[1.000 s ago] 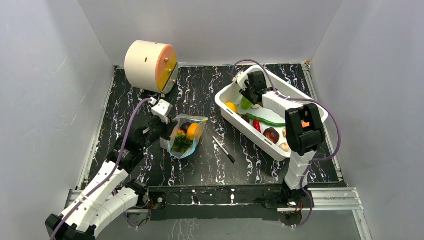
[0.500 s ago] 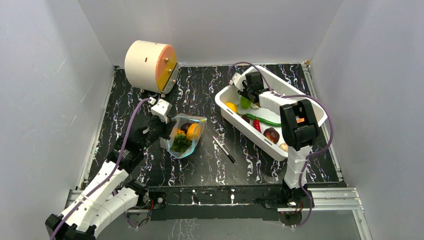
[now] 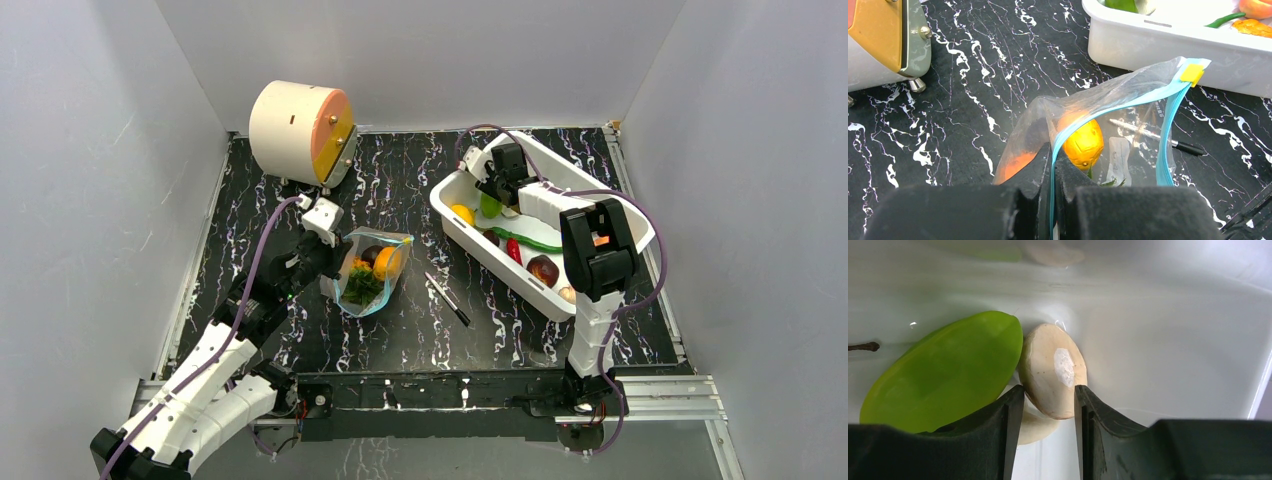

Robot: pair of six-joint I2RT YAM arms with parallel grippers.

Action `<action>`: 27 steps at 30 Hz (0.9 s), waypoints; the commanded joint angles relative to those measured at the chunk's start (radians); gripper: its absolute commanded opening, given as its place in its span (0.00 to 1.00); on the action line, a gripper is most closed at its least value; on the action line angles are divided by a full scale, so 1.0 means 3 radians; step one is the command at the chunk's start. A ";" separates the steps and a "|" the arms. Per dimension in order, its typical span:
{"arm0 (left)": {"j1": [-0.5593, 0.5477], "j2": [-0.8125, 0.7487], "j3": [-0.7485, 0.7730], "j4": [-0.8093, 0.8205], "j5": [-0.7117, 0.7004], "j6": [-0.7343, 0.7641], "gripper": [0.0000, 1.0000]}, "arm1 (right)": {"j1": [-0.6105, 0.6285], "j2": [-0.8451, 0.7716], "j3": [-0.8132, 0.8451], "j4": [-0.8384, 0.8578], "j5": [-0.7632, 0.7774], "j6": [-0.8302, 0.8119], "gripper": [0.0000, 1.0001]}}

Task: Place the food in the zip-top bag and seal the zipper
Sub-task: Pick up the fake vegetable from the bin.

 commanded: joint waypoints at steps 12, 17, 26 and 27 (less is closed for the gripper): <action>-0.0010 -0.0061 0.0028 0.0049 -0.0041 0.0053 0.00 | -0.0038 -0.0078 0.0065 -0.0170 0.0051 -0.0207 0.13; -0.0009 -0.0084 0.0037 0.0020 -0.0087 0.0058 0.00 | -0.0038 -0.0201 0.0147 -0.0319 -0.0014 -0.0116 0.00; -0.0007 -0.0082 0.0022 0.0021 -0.0142 0.0068 0.00 | -0.0038 -0.0651 0.0056 -0.0439 -0.0245 0.0249 0.00; -0.0009 -0.0081 0.0024 0.0019 -0.0147 0.0064 0.00 | -0.0039 -0.0696 0.0031 -0.0444 -0.0305 0.0297 0.00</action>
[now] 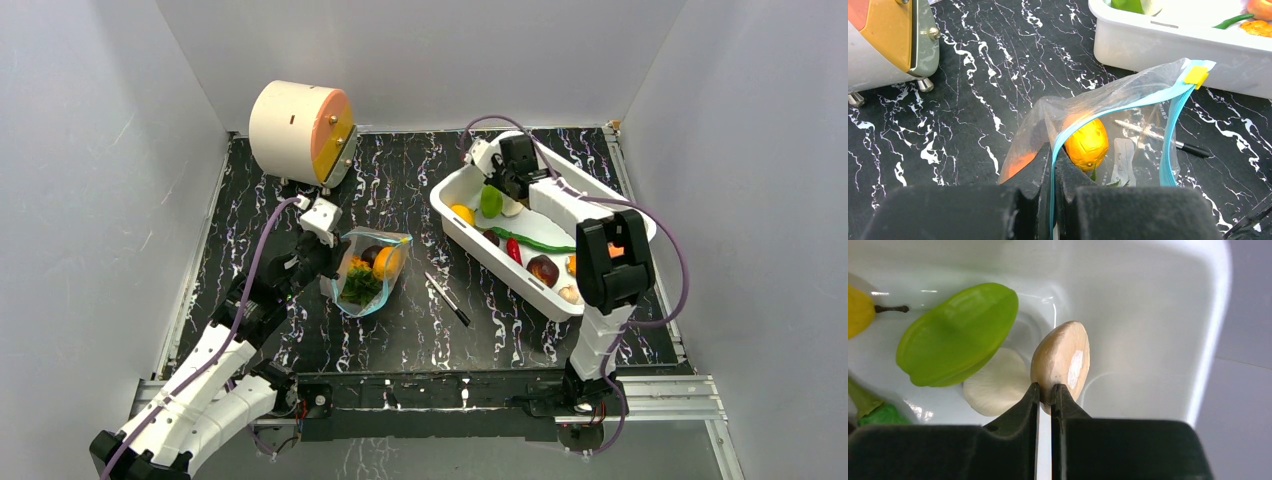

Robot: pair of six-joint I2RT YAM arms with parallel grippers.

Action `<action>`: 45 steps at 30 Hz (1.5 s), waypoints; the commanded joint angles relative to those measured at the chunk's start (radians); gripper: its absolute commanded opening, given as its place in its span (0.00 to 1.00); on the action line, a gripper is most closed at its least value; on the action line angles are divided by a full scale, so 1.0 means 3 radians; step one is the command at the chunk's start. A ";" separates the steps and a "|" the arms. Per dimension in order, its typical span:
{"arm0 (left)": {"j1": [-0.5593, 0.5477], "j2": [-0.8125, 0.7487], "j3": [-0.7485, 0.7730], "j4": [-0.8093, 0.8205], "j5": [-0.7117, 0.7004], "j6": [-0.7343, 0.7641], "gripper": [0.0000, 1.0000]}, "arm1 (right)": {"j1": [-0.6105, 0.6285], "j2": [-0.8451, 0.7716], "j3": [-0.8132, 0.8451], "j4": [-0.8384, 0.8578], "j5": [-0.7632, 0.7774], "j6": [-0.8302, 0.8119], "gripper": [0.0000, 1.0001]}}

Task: Place the food in the zip-top bag and seal the zipper
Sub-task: Pick up the fake vegetable from the bin, then place the fake vegetable in the zipper food storage bag.

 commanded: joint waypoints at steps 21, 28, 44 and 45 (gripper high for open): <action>-0.0007 0.0092 0.0212 0.0083 0.0234 -0.0561 0.00 | 0.0481 -0.2358 -0.0688 0.0139 -0.0862 0.1661 0.00; -0.0010 0.0320 0.0497 -0.0167 0.0279 -0.0788 0.00 | 0.0700 -0.2876 -0.0842 0.0170 -0.1644 0.1990 0.00; -0.0009 0.0820 0.1027 -0.0382 0.0111 -0.1124 0.00 | 0.1447 -0.3081 -0.1390 0.1544 -0.2525 0.2777 0.00; -0.0008 0.0838 0.1040 -0.0382 0.0121 -0.1142 0.00 | 0.1490 -0.3031 -0.1380 0.1606 -0.2524 0.2790 0.00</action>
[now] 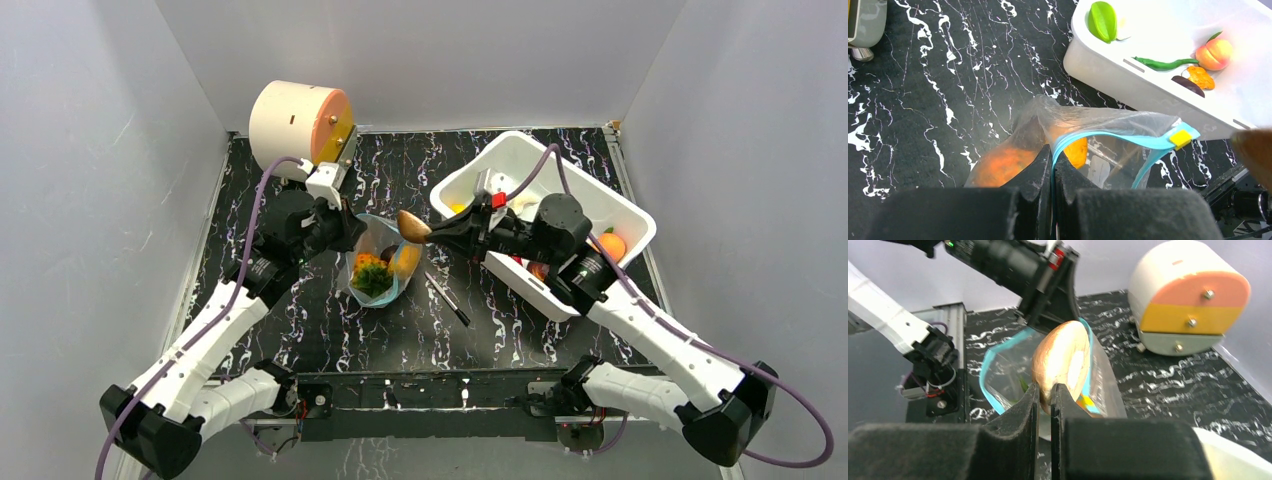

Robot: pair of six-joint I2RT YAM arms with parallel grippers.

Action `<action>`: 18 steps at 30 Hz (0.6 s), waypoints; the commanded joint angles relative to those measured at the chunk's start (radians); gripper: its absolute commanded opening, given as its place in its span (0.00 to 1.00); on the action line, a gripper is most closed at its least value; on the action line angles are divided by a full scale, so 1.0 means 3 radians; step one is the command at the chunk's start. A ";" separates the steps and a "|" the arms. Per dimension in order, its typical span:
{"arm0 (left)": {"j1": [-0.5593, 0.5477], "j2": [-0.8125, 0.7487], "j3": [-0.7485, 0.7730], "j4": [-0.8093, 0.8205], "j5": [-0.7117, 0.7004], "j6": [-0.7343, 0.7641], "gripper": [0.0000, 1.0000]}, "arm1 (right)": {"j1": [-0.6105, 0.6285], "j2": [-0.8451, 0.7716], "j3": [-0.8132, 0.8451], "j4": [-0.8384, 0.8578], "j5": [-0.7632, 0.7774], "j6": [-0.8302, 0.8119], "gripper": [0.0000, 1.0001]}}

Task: Place the food in the zip-top bag and seal the zipper
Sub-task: Place the fake vegetable in the zipper food storage bag.

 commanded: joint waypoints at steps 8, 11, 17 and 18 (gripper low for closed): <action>-0.0010 -0.0011 0.0258 -0.0085 -0.0063 -0.0181 0.00 | 0.0501 0.0573 0.0044 0.0908 0.0058 0.0216 0.00; -0.0008 -0.0034 0.0278 -0.0125 -0.0092 -0.0169 0.00 | 0.0595 0.0741 0.0062 0.0951 0.0166 0.0157 0.00; -0.0008 -0.0092 0.0311 -0.0207 -0.0184 -0.0087 0.00 | 0.0657 0.1016 0.0112 0.0798 0.0403 0.0040 0.00; -0.0006 -0.0103 0.0316 -0.0223 -0.0188 -0.0073 0.00 | 0.0661 0.1048 0.0102 0.0789 0.0434 0.0015 0.00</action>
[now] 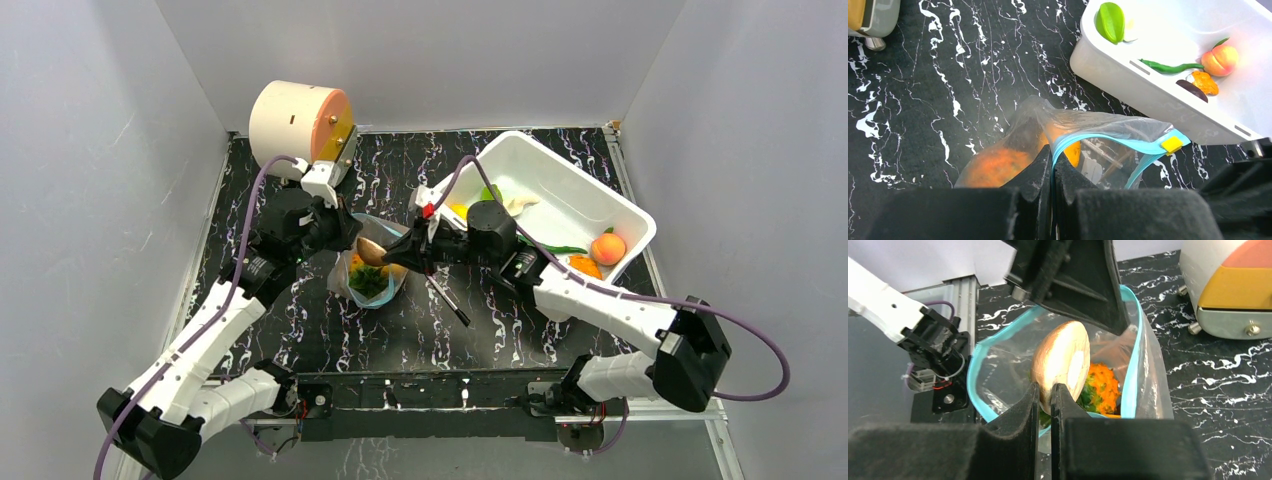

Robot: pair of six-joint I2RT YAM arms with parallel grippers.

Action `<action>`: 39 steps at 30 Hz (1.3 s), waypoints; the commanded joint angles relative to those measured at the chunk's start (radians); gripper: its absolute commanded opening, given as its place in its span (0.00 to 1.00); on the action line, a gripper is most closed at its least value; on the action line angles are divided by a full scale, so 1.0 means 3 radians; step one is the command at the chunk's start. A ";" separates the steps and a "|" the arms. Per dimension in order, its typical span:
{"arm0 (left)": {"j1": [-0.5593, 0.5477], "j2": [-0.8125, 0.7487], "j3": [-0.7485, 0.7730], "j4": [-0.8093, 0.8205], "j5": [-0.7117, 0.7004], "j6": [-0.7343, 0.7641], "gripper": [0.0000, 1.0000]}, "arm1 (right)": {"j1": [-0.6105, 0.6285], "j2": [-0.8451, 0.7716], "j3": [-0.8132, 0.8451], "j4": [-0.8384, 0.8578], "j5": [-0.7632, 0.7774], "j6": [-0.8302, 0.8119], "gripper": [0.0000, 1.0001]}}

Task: Place the food in the zip-top bag and seal the zipper
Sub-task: Place the fake vegetable in the zipper food storage bag.

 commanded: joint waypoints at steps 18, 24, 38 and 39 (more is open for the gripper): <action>-0.0007 -0.0394 0.0025 0.0096 -0.0301 0.0339 0.00 | 0.0041 0.0608 0.0470 -0.0210 0.0547 -0.0396 0.25; -0.0009 -0.0461 -0.0108 0.0147 -0.0386 0.0372 0.00 | 0.0042 0.0468 0.0382 -0.0141 0.0567 -0.0056 0.45; -0.0009 -0.0509 -0.0445 0.0383 -0.0294 0.0445 0.00 | -0.0105 0.0273 0.1057 -0.1290 0.0809 0.0406 0.49; -0.0007 -0.0521 -0.0471 0.0412 -0.0237 0.0468 0.00 | -0.0148 0.0270 0.1100 -0.1356 0.0847 0.0485 0.48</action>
